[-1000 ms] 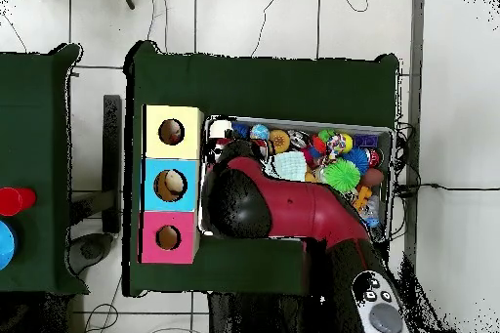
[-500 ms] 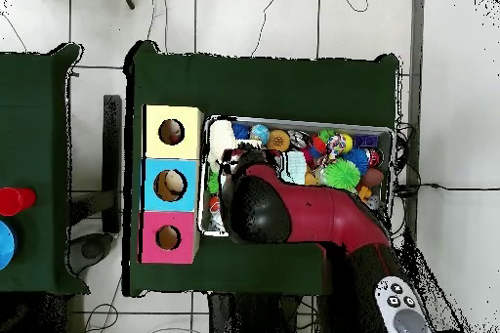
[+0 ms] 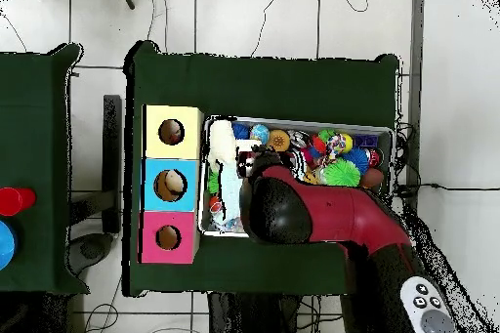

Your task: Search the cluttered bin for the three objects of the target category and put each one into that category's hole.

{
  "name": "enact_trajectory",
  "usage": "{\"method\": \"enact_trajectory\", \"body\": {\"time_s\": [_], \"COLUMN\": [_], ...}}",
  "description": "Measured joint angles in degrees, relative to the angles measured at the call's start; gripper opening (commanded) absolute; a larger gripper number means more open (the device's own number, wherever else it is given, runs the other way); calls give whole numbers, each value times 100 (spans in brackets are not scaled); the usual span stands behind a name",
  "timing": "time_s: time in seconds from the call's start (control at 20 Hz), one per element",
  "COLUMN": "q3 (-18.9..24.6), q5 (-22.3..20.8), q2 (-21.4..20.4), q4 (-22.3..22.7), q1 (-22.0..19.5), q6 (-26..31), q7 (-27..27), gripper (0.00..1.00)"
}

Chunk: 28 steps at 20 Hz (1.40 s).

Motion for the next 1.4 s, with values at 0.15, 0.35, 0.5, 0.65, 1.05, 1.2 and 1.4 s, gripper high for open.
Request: {"method": "enact_trajectory", "body": {"time_s": [0.15,0.35,0.5,0.65,1.05,1.2,1.4], "q3": [126,236,385,517,1072,1257,1593], "q5": [-130,-273,-432,-559,-871,-971,-1100], "q2": [-1,-1,3,2,-12,-32,-99], "q4": [8,8,8,9,124,237,500], "q1": [-196,-393,-645,-888,-1647,-1858,-2220], "q6": [0,0,17,74,210,210,209], "q7": [0,0,0,-1,-4,-4,-4], "gripper": [0,0,0,0,0,0,0]}}
